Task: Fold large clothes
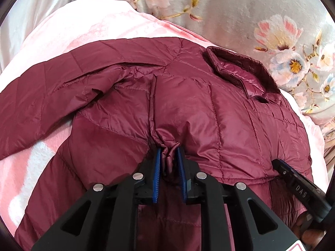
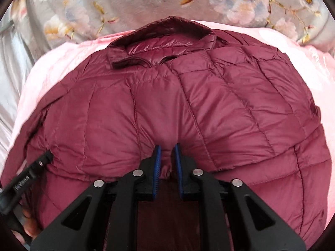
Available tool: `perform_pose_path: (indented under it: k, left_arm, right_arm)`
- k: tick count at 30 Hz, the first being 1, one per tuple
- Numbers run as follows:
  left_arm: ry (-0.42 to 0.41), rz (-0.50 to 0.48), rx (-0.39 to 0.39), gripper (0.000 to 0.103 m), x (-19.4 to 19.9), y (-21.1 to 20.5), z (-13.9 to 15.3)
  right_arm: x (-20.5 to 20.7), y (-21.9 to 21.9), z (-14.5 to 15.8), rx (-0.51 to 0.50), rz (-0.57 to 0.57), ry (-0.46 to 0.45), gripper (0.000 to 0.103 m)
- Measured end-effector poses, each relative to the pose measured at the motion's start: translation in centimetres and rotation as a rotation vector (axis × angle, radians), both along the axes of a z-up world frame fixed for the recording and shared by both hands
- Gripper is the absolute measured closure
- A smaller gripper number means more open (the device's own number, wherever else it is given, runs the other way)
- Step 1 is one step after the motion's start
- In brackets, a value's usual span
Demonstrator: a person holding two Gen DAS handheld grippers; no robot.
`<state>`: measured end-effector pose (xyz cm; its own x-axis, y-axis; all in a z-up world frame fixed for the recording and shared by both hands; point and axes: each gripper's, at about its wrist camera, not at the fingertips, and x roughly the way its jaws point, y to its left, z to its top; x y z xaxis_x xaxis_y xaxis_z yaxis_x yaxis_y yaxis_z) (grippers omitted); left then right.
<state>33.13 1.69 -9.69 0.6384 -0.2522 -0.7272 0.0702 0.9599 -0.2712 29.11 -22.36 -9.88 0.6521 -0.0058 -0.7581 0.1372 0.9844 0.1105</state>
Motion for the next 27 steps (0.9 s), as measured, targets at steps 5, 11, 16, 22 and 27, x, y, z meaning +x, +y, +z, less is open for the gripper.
perform_pose_path:
  k: [5, 11, 16, 22, 27]
  left_arm:
    - [0.007, 0.011, 0.003, 0.085, -1.3, 0.0, 0.3]
    - [0.005, 0.008, 0.029, 0.081, -1.9, -0.3, 0.3]
    - [0.026, 0.005, -0.081, 0.074, -2.0, 1.5, 0.5]
    - [0.05, 0.219, -0.273, 0.041, -6.1, 11.0, 3.5]
    - [0.068, 0.47, -0.242, 0.035, -10.6, 21.9, 3.7]
  right_arm:
    - [-0.2, 1.0, -0.2, -0.088, 0.01, 0.013, 0.09]
    - [-0.2, 0.7, -0.2, -0.075, 0.013, 0.011, 0.09]
    - [-0.2, 0.2, -0.3, -0.045, 0.012, 0.007, 0.091]
    - [-0.3, -0.4, -0.2, 0.006, 0.012, -0.006, 0.09]
    - [-3.6, -0.7, 1.8, 0.014, -0.03, -0.051, 0.074]
